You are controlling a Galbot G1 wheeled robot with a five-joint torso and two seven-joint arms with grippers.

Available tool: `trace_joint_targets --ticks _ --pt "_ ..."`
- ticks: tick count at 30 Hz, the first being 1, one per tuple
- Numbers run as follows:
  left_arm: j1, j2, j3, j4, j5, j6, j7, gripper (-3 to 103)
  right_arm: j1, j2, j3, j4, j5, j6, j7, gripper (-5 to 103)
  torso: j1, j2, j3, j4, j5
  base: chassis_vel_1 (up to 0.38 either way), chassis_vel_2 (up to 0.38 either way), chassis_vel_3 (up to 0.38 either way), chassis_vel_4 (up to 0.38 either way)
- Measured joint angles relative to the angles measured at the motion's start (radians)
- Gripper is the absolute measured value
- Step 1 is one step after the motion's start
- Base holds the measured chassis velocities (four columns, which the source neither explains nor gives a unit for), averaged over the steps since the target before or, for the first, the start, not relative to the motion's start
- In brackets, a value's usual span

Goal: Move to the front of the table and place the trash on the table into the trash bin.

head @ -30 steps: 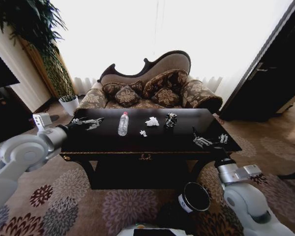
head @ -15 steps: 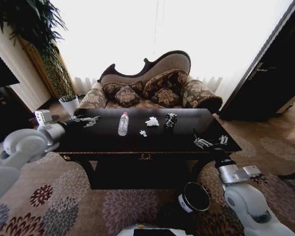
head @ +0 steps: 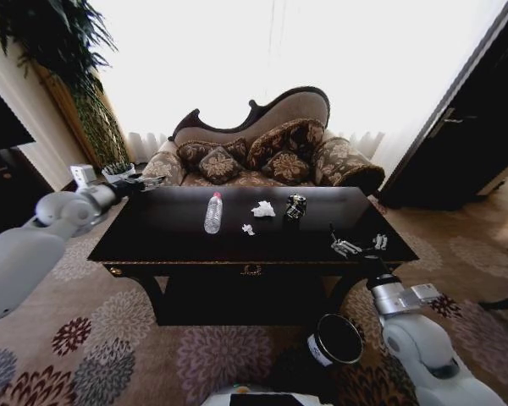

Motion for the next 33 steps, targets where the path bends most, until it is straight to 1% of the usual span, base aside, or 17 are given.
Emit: trace_joint_targets --ticks 1,2,4,5,6,7,9,10,12,13,15,17,19,23,24,29,33 --pt "0.000 -0.013 0.002 -0.031 -0.014 0.012 -0.026 100 -0.002 0.001 0.001 0.000 -0.001 -0.001 0.000 100 0.000 0.000 0.000 0.0001 0.0000 0.000 0.000 0.000 0.000" --pt "0.000 -0.013 0.002 -0.031 -0.014 0.012 -0.026 100 -0.002 0.001 0.001 0.000 -0.001 -0.001 0.000 100 0.000 0.000 0.000 0.0001 0.0000 0.000 0.000 0.000 0.000" --pt "0.006 -0.025 0.010 -0.096 -0.035 0.044 -0.085 100 -0.002 0.005 0.003 0.000 -0.005 -0.003 0.000 100 0.000 0.000 0.000 0.0009 -0.0001 0.000 0.000 0.000 0.000" --pt "0.013 -0.031 0.018 -0.128 -0.048 0.064 -0.133 100 -0.003 0.010 0.005 0.000 -0.008 -0.004 0.000 100 0.000 0.000 0.000 0.0012 -0.0003 0.000 0.000 0.000 0.000" --pt "0.019 -0.037 0.022 -0.144 -0.057 0.077 -0.164 100 -0.006 0.014 0.008 0.000 -0.010 -0.004 0.000 100 0.000 0.000 0.000 0.0013 -0.0002 0.000 0.000 0.000 0.000" --pt "0.019 -0.037 0.022 -0.144 -0.057 0.077 -0.164 100 -0.006 0.014 0.008 0.000 -0.010 -0.004 0.000 100 0.000 0.000 0.000 0.0013 -0.0002 0.000 0.000 0.000 0.000" --pt "0.046 -0.054 0.034 -0.180 -0.077 0.118 -0.248 100 -0.016 0.029 0.016 0.001 -0.015 -0.004 -0.001 100 0.000 0.000 0.000 0.0008 -0.0005 0.000 0.000 0.000 0.000" --pt "0.066 -0.057 0.034 -0.196 -0.079 0.139 -0.276 100 -0.018 0.034 0.018 0.001 -0.017 -0.004 -0.001 100 0.000 0.000 0.000 0.0006 -0.0003 0.000 0.000 0.000 0.000" --pt "0.115 -0.058 0.022 -0.221 -0.074 0.170 -0.319 100 -0.020 0.041 0.019 0.000 -0.021 -0.004 -0.001 100 0.000 0.000 0.000 0.0008 -0.0006 0.000 0.000 0.000 0.000" --pt "0.115 -0.058 0.022 -0.221 -0.074 0.170 -0.319 100 -0.020 0.041 0.019 0.000 -0.021 -0.004 -0.001 100 0.000 0.000 0.000 0.0008 -0.0006 0.000 0.000 0.000 0.000" --pt "0.167 -0.055 -0.008 -0.238 -0.068 0.196 -0.353 100 -0.018 0.046 0.018 -0.005 -0.024 -0.003 -0.002 100 0.000 0.000 0.000 0.0010 -0.0004 0.000 0.000 0.000 0.000" --pt "0.202 -0.055 -0.033 -0.238 -0.057 0.203 -0.364 100 -0.015 0.049 0.011 -0.013 -0.030 -0.002 -0.005 100 0.000 0.000 0.000 0.0012 -0.0006 0.000 0.000 0.000 0.000" --pt "0.207 -0.059 -0.037 -0.233 -0.054 0.202 -0.362 100 -0.013 0.050 0.008 -0.015 -0.032 -0.001 -0.006 100 0.000 0.000 0.000 0.0013 -0.0006 0.000 0.000 0.000 0.000" --pt "0.207 -0.086 -0.034 -0.189 -0.042 0.182 -0.327 100 -0.012 0.055 0.003 -0.017 -0.037 0.000 -0.008 100 0.000 0.000 0.000 0.0010 -0.0005 0.000 0.000 0.000 0.000" --pt "0.207 -0.086 -0.034 -0.189 -0.042 0.182 -0.327 100 -0.012 0.055 0.003 -0.017 -0.037 0.000 -0.008 100 0.000 0.000 0.000 0.0010 -0.0005 0.000 0.000 0.000 0.000" --pt "0.154 -0.125 0.028 -0.131 -0.023 0.168 -0.289 100 -0.022 0.058 0.011 -0.013 -0.037 0.003 -0.009 100 0.000 0.000 0.000 0.0009 -0.0005 0.000 0.000 0.000 0.000" --pt "0.128 -0.148 0.061 -0.100 -0.011 0.165 -0.281 100 -0.030 0.065 0.016 -0.009 -0.037 0.007 -0.010 100 0.000 0.000 0.000 0.0008 -0.0005 0.000 0.000 0.000 0.000"
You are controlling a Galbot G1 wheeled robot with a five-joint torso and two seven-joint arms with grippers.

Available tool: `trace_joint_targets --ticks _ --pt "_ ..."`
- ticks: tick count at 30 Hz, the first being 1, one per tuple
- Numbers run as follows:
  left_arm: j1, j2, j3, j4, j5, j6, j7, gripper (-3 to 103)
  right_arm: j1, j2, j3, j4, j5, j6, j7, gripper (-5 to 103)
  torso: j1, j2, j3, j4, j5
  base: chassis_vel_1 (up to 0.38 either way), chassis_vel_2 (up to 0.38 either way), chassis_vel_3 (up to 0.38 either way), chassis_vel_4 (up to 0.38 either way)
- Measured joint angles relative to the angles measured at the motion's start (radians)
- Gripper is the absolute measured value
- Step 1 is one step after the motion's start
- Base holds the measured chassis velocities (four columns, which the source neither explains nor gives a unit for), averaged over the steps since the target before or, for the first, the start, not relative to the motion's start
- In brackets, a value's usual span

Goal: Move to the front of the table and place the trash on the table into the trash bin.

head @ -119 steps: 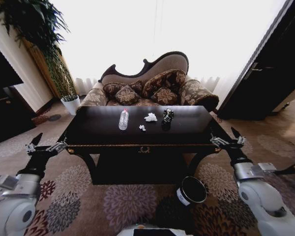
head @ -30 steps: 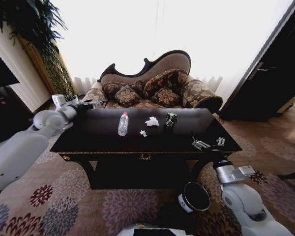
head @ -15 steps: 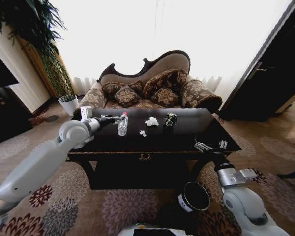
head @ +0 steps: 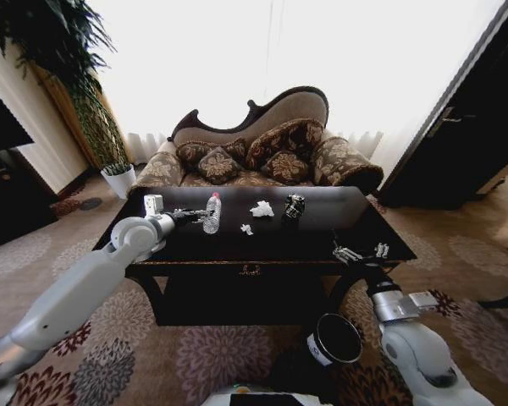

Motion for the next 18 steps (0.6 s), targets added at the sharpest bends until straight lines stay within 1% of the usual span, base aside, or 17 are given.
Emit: trace_joint_targets --ticks 5,11,13,18 --pt "0.011 -0.014 0.008 0.009 0.018 0.000 0.001 100 -0.003 0.006 0.004 -0.002 0.000 0.005 0.000 100 0.000 0.000 0.000 0.0000 0.0000 0.000 0.000 0.000 0.000" --pt "0.026 -0.015 0.006 0.010 0.025 0.001 0.002 100 0.002 0.006 0.001 -0.013 -0.003 0.011 -0.001 100 0.000 0.000 0.000 0.0001 0.0000 0.000 0.000 0.000 0.000" --pt "0.031 -0.023 0.014 0.040 0.051 -0.006 0.021 100 0.013 0.005 -0.010 -0.024 -0.007 0.012 -0.002 100 0.000 0.000 0.000 0.0003 0.0001 0.000 0.000 0.000 0.000" --pt "0.021 -0.054 0.026 0.080 0.065 -0.023 0.042 100 0.016 0.005 -0.014 -0.029 -0.010 0.012 -0.003 100 0.000 0.000 0.000 0.0001 0.0001 0.000 0.000 0.000 0.000"
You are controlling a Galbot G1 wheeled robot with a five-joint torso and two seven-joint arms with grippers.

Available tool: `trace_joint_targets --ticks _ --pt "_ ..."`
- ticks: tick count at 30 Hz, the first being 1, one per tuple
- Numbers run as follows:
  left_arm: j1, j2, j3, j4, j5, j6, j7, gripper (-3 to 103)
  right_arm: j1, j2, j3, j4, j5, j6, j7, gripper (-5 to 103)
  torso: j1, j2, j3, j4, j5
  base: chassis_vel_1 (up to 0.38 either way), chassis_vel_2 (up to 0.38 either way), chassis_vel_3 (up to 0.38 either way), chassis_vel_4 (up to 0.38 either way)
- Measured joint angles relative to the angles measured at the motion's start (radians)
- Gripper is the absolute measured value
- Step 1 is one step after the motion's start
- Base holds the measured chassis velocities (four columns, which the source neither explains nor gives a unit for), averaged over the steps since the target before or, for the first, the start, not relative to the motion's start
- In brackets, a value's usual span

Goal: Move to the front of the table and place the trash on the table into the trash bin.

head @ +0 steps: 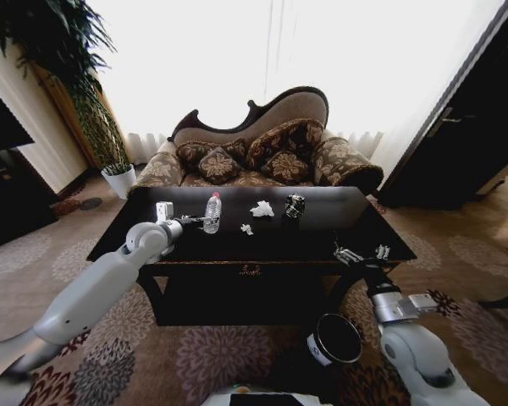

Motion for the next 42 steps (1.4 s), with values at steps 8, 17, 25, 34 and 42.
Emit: trace_joint_targets --ticks 8,17,25,34,42 --pt "0.003 -0.021 0.006 0.011 0.012 -0.006 0.007 85 -0.006 0.004 0.005 0.001 -0.001 0.002 0.000 100 0.000 0.000 0.000 0.0000 -0.0001 0.000 0.000 0.000 0.000" --pt "0.035 0.004 -0.028 -0.023 0.008 -0.007 0.015 53 -0.005 0.011 0.002 0.006 -0.003 0.002 0.000 100 0.000 0.000 0.000 -0.0001 0.0000 0.000 0.000 0.000 0.000" --pt "0.109 0.036 -0.086 -0.085 0.007 -0.008 0.022 35 -0.005 0.011 -0.001 0.012 -0.003 0.004 -0.001 100 0.000 0.000 0.000 -0.0001 -0.0002 0.000 0.000 0.000 0.000" --pt "0.267 0.085 -0.298 -0.228 0.118 -0.087 0.111 30 -0.009 0.013 -0.003 0.033 0.007 0.015 -0.010 100 0.000 0.000 0.000 -0.0003 -0.0002 0.000 0.000 0.000 0.000" --pt "0.468 0.081 -0.510 -0.315 0.214 -0.288 0.430 30 -0.022 -0.025 -0.052 0.070 0.303 0.046 -0.119 100 0.000 0.000 0.000 0.0005 -0.0002 0.000 0.000 0.000 0.000"
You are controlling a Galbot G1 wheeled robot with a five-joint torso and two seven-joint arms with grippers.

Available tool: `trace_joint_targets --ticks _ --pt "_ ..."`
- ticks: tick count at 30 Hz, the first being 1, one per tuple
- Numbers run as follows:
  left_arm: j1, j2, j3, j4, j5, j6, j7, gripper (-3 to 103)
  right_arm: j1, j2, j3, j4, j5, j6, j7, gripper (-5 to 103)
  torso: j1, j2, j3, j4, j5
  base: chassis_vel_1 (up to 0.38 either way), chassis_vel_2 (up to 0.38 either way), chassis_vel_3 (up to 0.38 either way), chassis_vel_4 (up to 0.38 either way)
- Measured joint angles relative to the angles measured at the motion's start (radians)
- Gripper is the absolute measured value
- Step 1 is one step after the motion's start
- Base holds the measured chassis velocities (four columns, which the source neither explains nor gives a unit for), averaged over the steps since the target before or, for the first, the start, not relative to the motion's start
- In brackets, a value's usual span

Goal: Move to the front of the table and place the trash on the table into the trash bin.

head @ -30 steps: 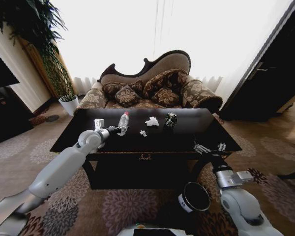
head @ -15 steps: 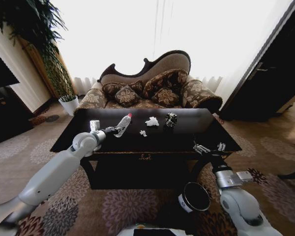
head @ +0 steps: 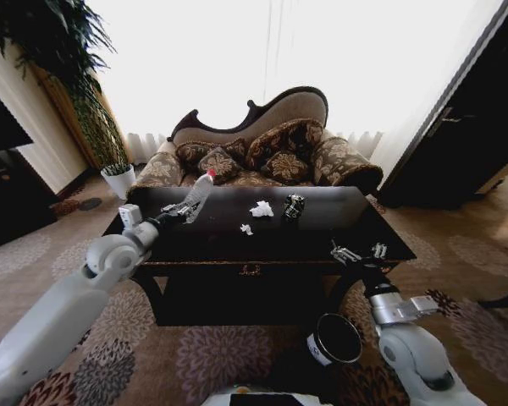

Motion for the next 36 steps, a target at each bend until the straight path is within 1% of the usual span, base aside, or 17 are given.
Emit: trace_joint_targets --ticks 1,2,3,4,5,7,8,11,12,16,18,21,23,28,33,34,36 --pt "0.014 -0.007 -0.008 -0.006 0.000 -0.039 0.090 30 -0.009 0.000 -0.001 0.008 0.073 0.016 -0.042 100 0.000 0.000 0.000 0.0001 -0.0001 0.000 0.000 0.000 0.000" --pt "0.023 -0.012 -0.011 -0.008 0.001 -0.071 0.177 30 -0.016 0.003 -0.001 0.015 0.124 0.030 -0.076 100 0.000 0.000 0.000 -0.0006 -0.0001 0.000 0.000 0.000 0.000" --pt "0.023 -0.012 -0.011 -0.008 0.001 -0.071 0.177 30 -0.016 0.003 -0.001 0.015 0.124 0.030 -0.076 100 0.000 0.000 0.000 -0.0006 -0.0001 0.000 0.000 0.000 0.000" --pt "0.036 -0.014 -0.019 -0.014 0.003 -0.095 0.256 30 -0.016 0.005 -0.007 0.022 0.169 0.038 -0.103 100 0.000 0.000 0.000 -0.0011 -0.0001 0.000 0.000 0.000 0.000" --pt "0.049 -0.015 -0.029 -0.021 0.004 -0.110 0.313 30 -0.016 0.006 -0.015 0.028 0.199 0.044 -0.123 100 0.000 0.000 0.000 -0.0011 0.0001 0.000 0.000 0.000 0.000" --pt "0.075 -0.014 -0.054 -0.037 0.004 -0.128 0.407 30 -0.013 0.010 -0.031 0.032 0.234 0.063 -0.169 100 0.000 0.000 0.000 -0.0004 0.0002 0.000 0.000 0.000 0.000" --pt "0.075 -0.014 -0.054 -0.037 0.004 -0.128 0.407 30 -0.013 0.010 -0.031 0.032 0.234 0.063 -0.169 100 0.000 0.000 0.000 -0.0004 0.0002 0.000 0.000 0.000 0.000" --pt "0.106 -0.008 -0.087 -0.065 -0.006 -0.137 0.479 30 -0.015 0.019 -0.053 0.041 0.259 0.088 -0.237 100 0.000 0.000 0.000 -0.0004 0.0001 0.000 0.000 0.000 0.000" --pt "0.106 -0.008 -0.087 -0.065 -0.006 -0.137 0.479 30 -0.015 0.019 -0.053 0.041 0.259 0.088 -0.237 100 0.000 0.000 0.000 -0.0004 0.0001 0.000 0.000 0.000 0.000" --pt "0.132 -0.003 -0.103 -0.105 -0.002 -0.137 0.527 30 -0.029 0.022 -0.077 0.072 0.280 0.111 -0.302 100 0.000 0.000 0.000 -0.0004 0.0001 0.000 0.000 0.000 0.000" --pt "0.137 -0.003 -0.104 -0.112 0.002 -0.137 0.534 30 -0.033 0.021 -0.082 0.079 0.280 0.114 -0.312 100 0.000 0.000 0.000 -0.0005 0.0001 0.000 0.000 0.000 0.000" --pt "0.162 0.006 -0.100 -0.152 0.039 -0.136 0.578 30 -0.060 0.021 -0.112 0.129 0.278 0.123 -0.355 100 0.000 0.000 0.000 -0.0006 0.0001 0.000 0.000 0.000 0.000" --pt "0.170 0.013 -0.089 -0.172 0.054 -0.133 0.593 30 -0.068 0.022 -0.127 0.161 0.266 0.121 -0.363 100 0.000 0.000 0.000 -0.0005 -0.0002 0.000 0.000 0.000 0.000" --pt "0.173 0.020 -0.071 -0.196 0.065 -0.128 0.596 30 -0.083 0.037 -0.159 0.194 0.228 0.113 -0.368 100 0.000 0.000 0.000 -0.0005 0.0000 0.000 0.000 0.000 0.000" --pt "0.169 0.022 -0.045 -0.215 0.080 -0.123 0.596 30 -0.103 0.083 -0.222 0.204 0.131 0.109 -0.371 100 0.000 0.000 0.000 -0.0005 0.0000 0.000 0.000 0.000 0.000" --pt "0.169 0.022 -0.045 -0.215 0.080 -0.123 0.596 30 -0.103 0.083 -0.222 0.204 0.131 0.109 -0.371 100 0.000 0.000 0.000 -0.0005 0.0000 0.000 0.000 0.000 0.000" --pt "0.167 0.023 -0.032 -0.219 0.087 -0.121 0.596 30 -0.108 0.101 -0.243 0.204 0.098 0.108 -0.371 100 0.000 0.000 0.000 -0.0006 0.0000 0.000 0.000 0.000 0.000"
